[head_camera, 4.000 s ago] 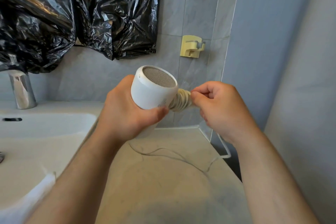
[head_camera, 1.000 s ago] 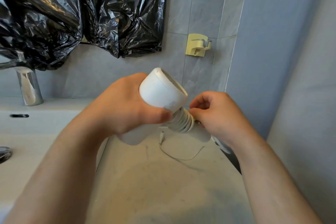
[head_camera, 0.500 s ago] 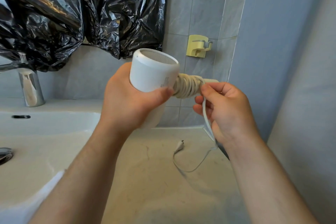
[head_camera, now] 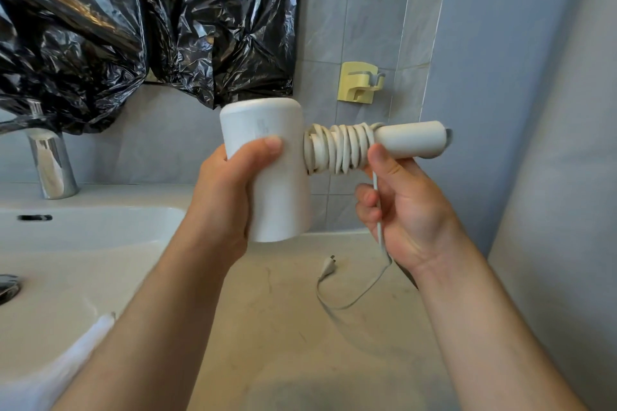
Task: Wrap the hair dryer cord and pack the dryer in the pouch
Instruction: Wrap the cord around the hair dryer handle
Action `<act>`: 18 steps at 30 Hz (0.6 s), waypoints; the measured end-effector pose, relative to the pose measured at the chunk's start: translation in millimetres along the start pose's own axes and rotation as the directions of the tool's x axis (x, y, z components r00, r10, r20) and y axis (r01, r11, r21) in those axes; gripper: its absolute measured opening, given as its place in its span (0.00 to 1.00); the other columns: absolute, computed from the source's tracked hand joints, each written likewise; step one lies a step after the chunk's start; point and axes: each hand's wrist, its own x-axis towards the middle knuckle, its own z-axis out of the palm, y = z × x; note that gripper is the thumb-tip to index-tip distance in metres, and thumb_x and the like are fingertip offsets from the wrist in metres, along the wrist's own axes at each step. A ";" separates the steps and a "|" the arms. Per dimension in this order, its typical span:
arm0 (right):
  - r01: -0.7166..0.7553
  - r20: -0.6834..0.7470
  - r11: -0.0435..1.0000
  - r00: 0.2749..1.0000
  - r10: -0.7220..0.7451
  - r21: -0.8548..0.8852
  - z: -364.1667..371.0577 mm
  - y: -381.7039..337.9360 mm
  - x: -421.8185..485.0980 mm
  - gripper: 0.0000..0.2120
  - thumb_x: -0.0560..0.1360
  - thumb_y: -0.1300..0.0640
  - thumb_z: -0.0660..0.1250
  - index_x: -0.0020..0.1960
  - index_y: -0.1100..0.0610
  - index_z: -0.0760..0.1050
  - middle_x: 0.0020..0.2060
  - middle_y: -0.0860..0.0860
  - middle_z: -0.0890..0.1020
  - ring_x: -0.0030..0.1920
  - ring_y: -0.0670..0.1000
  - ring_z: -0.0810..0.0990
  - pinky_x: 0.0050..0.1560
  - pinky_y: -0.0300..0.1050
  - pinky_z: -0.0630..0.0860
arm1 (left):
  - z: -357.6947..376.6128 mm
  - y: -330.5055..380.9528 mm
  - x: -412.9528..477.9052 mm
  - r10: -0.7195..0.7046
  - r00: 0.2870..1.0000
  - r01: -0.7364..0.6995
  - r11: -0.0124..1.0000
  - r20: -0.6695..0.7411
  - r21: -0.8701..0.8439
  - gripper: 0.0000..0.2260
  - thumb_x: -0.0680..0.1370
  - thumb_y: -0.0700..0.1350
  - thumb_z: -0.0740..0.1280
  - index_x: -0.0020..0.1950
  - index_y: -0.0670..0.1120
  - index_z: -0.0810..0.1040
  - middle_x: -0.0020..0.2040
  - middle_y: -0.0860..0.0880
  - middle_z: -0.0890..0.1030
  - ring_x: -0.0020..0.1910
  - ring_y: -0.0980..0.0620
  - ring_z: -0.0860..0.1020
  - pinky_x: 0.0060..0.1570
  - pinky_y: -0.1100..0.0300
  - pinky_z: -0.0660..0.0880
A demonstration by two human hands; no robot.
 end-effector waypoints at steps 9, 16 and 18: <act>0.102 -0.173 0.973 0.983 -0.067 0.206 -0.3 6.3 7.5 0.04 0.68 0.61 0.69 0.42 0.56 0.76 0.30 0.47 0.77 0.22 0.41 0.69 0.18 0.31 0.62 | 8.9 -5.3 3.6 -0.252 0.967 0.253 0.962 0.023 -0.104 0.14 0.82 0.53 0.59 0.54 0.45 0.79 0.42 0.48 0.85 0.36 0.55 0.84 0.36 0.60 0.80; 0.004 -0.296 0.933 0.949 0.111 0.361 -4.8 2.3 11.8 0.06 0.75 0.60 0.68 0.40 0.56 0.74 0.26 0.47 0.75 0.20 0.41 0.70 0.17 0.29 0.64 | -27.0 -30.3 17.0 0.405 0.844 -0.527 0.503 0.352 0.685 0.40 0.69 0.44 0.79 0.75 0.58 0.61 0.77 0.51 0.65 0.73 0.63 0.66 0.63 0.63 0.72; -0.028 -0.295 0.928 0.944 0.147 0.373 -4.7 3.8 13.1 0.06 0.75 0.59 0.68 0.40 0.56 0.73 0.24 0.47 0.74 0.19 0.41 0.70 0.17 0.29 0.64 | -30.0 -30.1 18.3 0.445 0.763 -0.621 0.302 0.469 0.723 0.40 0.68 0.55 0.76 0.76 0.51 0.63 0.77 0.48 0.63 0.78 0.53 0.59 0.73 0.56 0.62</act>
